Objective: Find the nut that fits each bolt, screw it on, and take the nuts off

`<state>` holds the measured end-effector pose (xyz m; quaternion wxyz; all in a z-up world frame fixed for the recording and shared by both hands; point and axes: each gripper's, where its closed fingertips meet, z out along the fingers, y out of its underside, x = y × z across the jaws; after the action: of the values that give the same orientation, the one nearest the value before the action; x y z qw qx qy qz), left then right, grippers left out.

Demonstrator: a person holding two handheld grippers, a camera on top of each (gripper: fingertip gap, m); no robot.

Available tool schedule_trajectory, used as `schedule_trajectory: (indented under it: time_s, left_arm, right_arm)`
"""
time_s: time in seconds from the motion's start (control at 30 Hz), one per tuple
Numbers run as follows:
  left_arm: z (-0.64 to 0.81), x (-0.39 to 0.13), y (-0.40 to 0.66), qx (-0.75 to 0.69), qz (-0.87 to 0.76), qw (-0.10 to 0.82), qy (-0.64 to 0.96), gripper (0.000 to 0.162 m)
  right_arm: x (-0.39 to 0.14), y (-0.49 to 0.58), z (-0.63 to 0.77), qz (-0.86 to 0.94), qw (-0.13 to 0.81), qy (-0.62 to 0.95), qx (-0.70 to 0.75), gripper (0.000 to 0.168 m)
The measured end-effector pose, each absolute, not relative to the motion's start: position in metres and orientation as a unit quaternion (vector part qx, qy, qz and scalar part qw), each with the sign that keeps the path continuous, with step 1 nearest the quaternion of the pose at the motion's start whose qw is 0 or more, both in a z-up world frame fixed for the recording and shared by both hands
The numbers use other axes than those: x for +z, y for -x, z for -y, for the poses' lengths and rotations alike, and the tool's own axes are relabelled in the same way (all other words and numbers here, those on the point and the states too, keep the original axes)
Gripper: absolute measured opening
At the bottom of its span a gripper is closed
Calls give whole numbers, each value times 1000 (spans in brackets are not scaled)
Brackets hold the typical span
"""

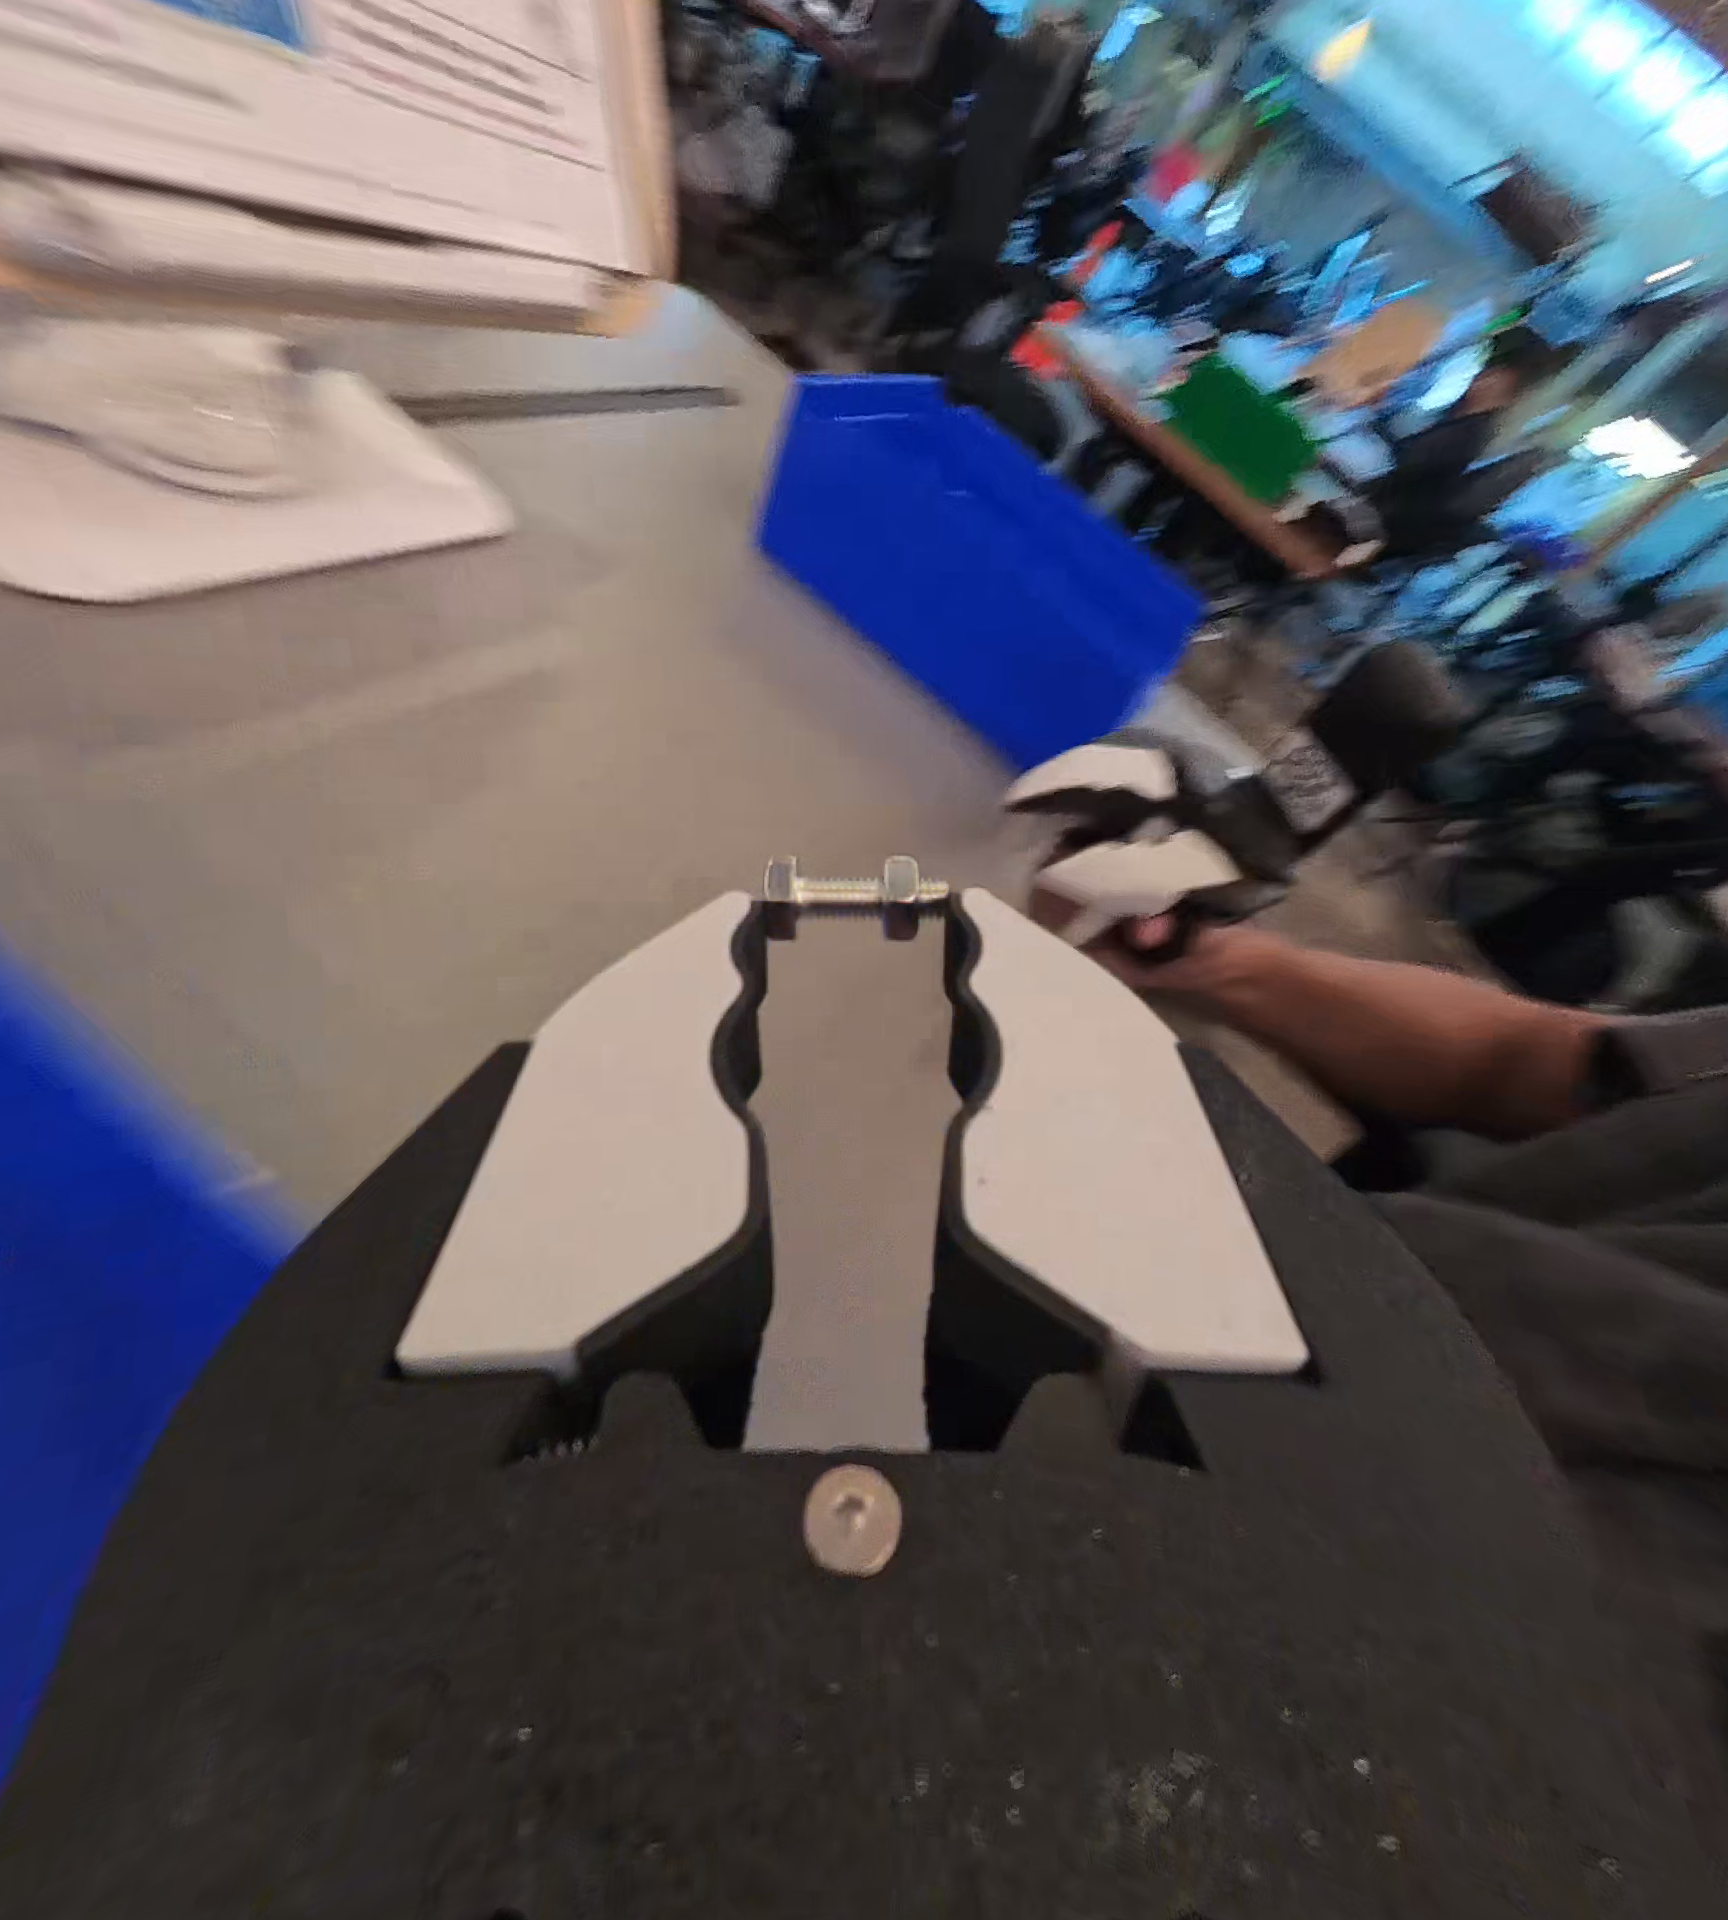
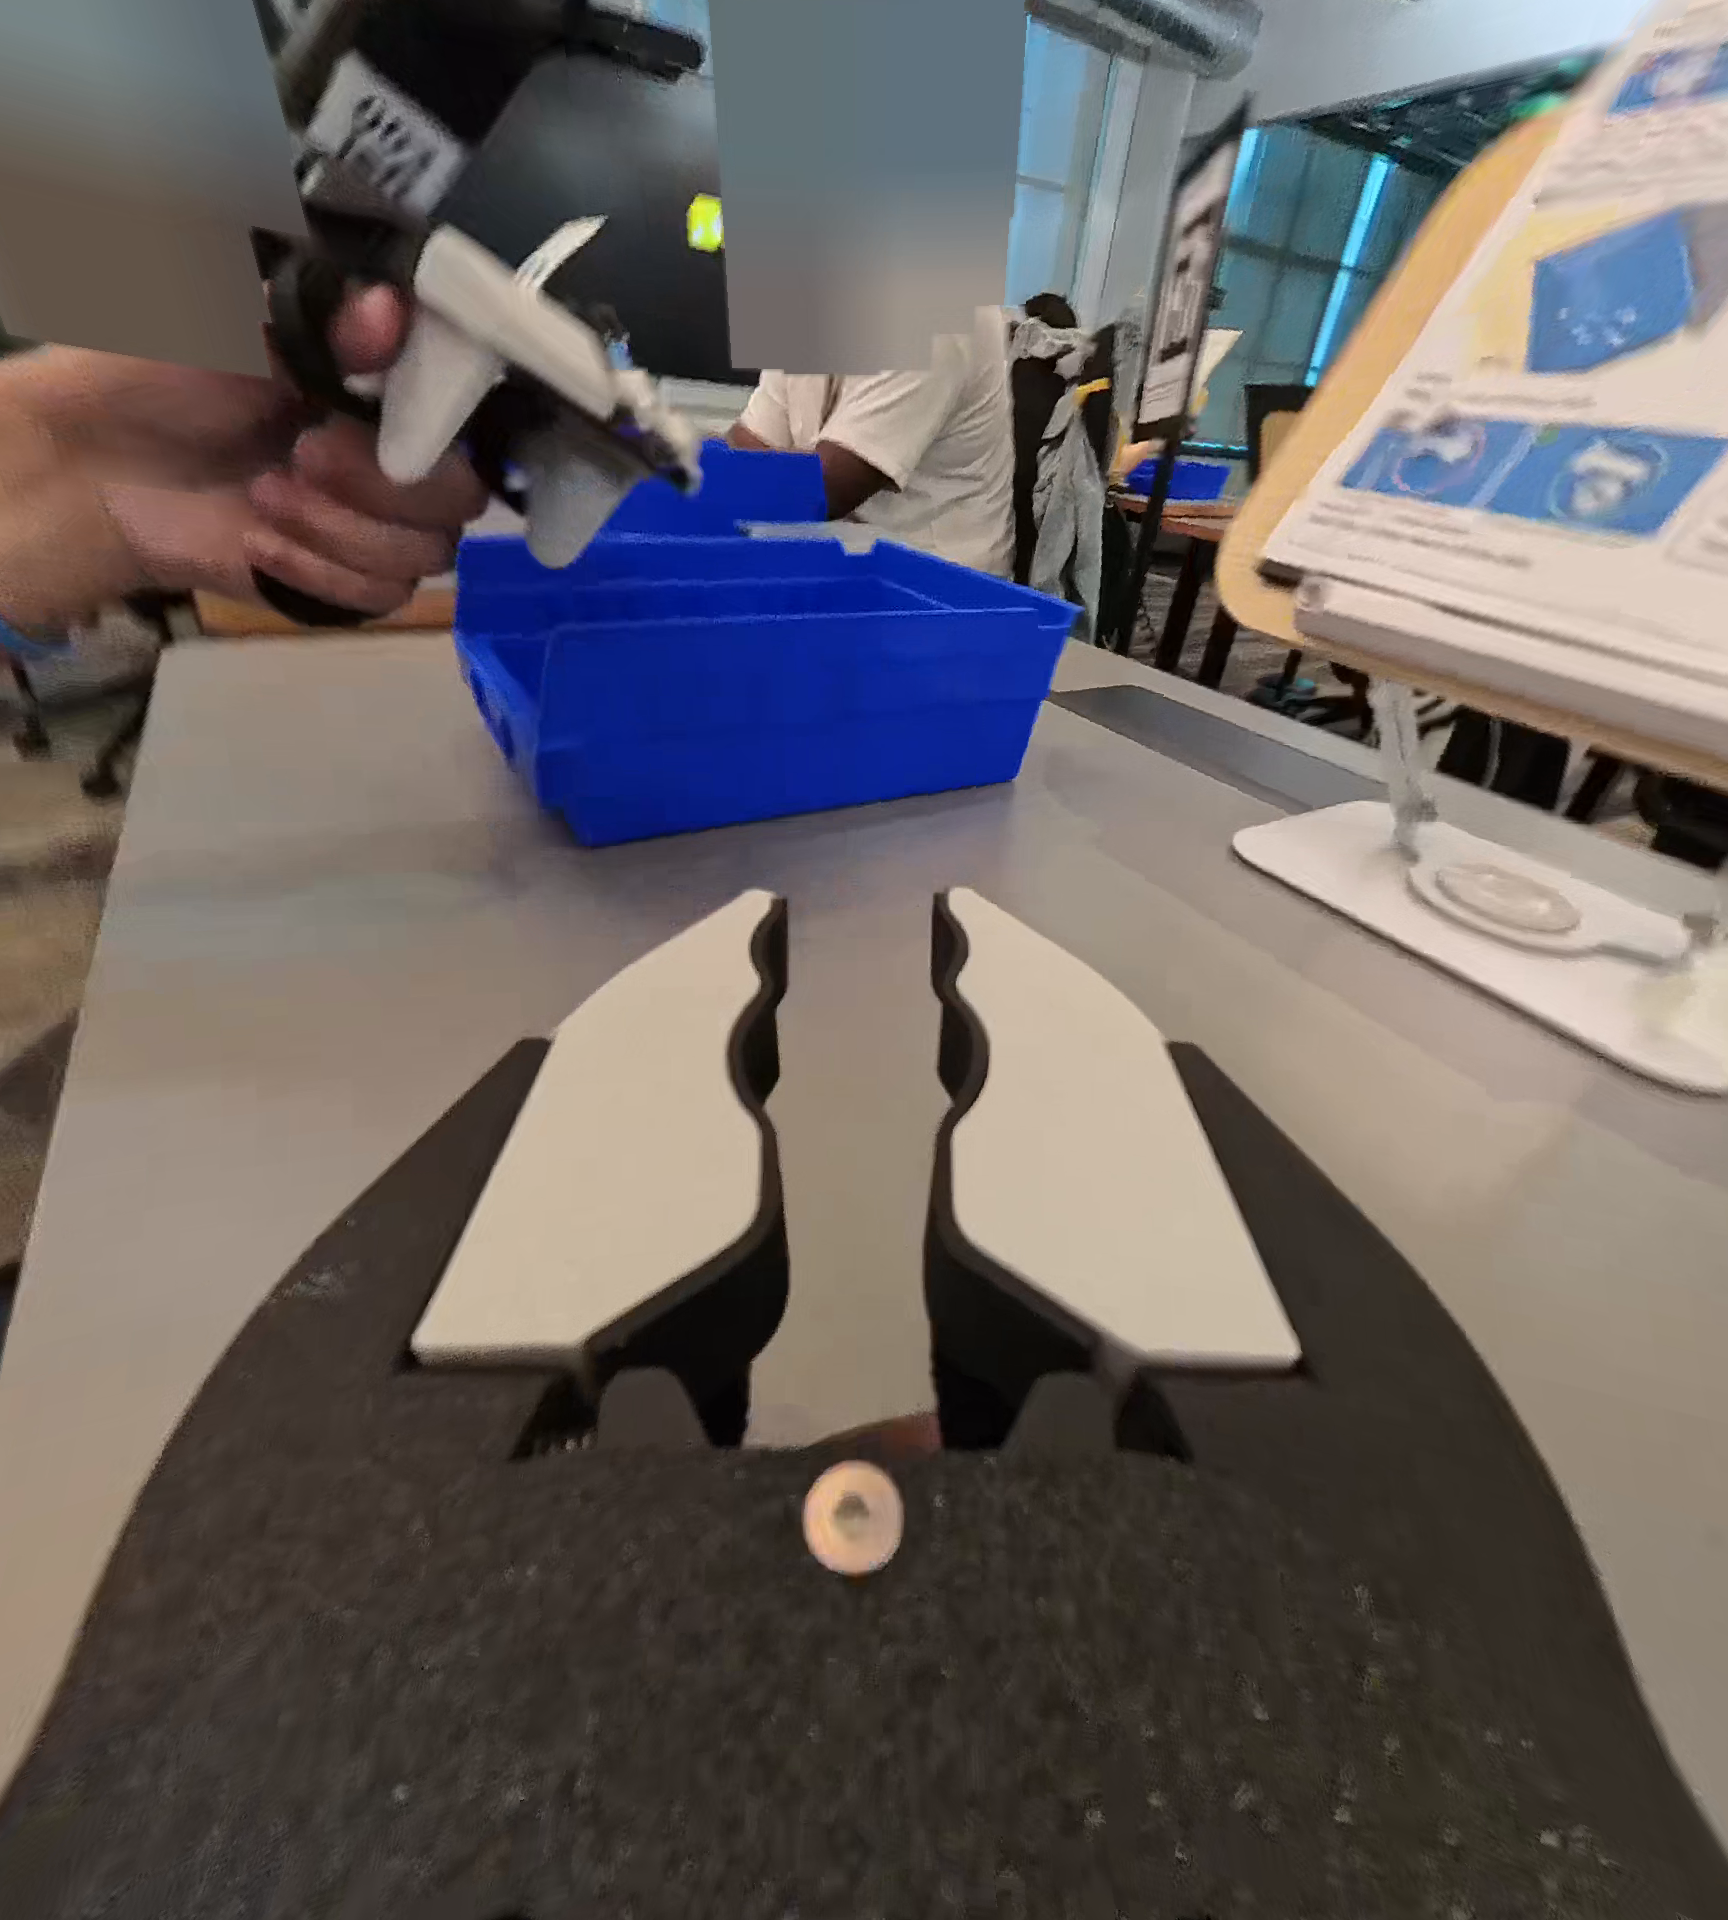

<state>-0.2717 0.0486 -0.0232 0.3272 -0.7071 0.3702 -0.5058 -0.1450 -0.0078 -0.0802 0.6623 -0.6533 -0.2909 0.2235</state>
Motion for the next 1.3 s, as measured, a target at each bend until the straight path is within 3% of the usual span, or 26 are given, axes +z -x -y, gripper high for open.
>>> schedule_trajectory:
  time_s: [0.27,0.43,0.67,0.8,1.0,1.03,1.13,1.3]
  left_arm:
    - [40,-65,168,-664,-340,39,665,32]
    - [51,-82,154,-699,-317,-28,640,32]
    - [53,-87,150,-712,-315,-55,625,32]
    - [53,-89,149,-719,-310,-69,618,32]
    - [54,-87,149,-723,-312,-68,613,32]
    - [54,-86,149,-723,-316,-62,611,33]
    - [54,-77,148,-736,-320,-42,596,63]
    - [34,-77,144,-714,-347,100,600,57]
  right_arm:
    - [-72,164,41,429,701,562,94,31]
    - [-77,160,47,421,698,564,133,20]
    - [-89,158,39,408,671,595,169,24]
    - [-91,161,38,417,666,595,168,10]
    - [-91,162,40,404,641,611,228,7]
    - [-89,160,39,395,637,616,243,7]
    - [-82,155,35,356,632,624,290,7]
    - [-66,142,30,257,604,631,414,7]
